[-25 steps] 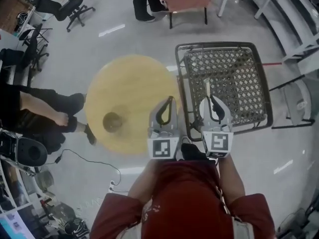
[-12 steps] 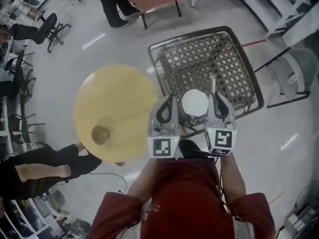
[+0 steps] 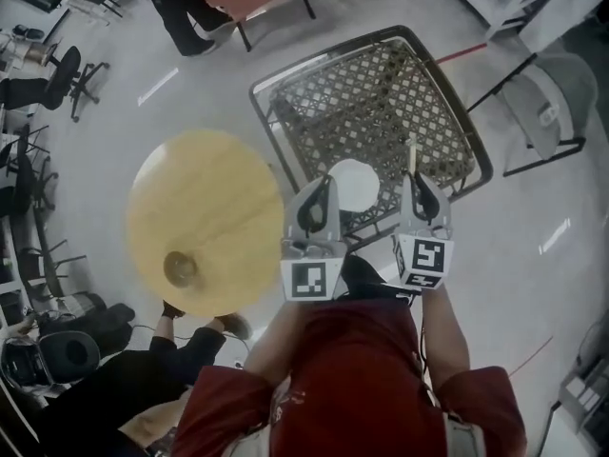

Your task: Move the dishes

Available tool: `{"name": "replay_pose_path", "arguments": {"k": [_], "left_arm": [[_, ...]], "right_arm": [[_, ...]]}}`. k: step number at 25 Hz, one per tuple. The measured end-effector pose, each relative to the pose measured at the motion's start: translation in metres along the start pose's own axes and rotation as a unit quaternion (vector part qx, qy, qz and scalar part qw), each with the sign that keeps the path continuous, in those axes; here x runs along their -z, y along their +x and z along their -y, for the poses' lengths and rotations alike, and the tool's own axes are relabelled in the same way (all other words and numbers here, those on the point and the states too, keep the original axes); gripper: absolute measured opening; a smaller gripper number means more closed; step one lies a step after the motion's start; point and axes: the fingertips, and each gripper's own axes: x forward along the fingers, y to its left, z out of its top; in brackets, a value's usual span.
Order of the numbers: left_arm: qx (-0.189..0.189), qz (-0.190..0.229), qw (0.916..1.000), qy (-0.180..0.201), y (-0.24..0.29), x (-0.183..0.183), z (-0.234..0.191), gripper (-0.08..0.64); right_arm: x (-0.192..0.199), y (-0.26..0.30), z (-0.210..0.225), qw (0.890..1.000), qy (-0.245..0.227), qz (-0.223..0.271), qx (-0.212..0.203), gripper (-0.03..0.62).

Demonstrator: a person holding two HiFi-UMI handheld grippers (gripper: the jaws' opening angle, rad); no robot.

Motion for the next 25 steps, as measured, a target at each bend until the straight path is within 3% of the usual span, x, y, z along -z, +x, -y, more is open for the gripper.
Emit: {"name": "replay_pose_path", "arguments": {"k": [13, 25], "left_arm": [[-0.002, -0.024, 0.9997, 0.010, -0.003, 0.015, 0.009, 0.008], [0.008, -0.038, 0.9991, 0.019, -0.005, 0.025, 0.014, 0.008]], "right_arm": [[0.094, 0.031, 0.009, 0.993, 0.035, -0.114, -0.010, 0.042], [0.181, 0.058, 0.004, 0.975, 0.057, -0.215, -0.002, 0.041]]}}
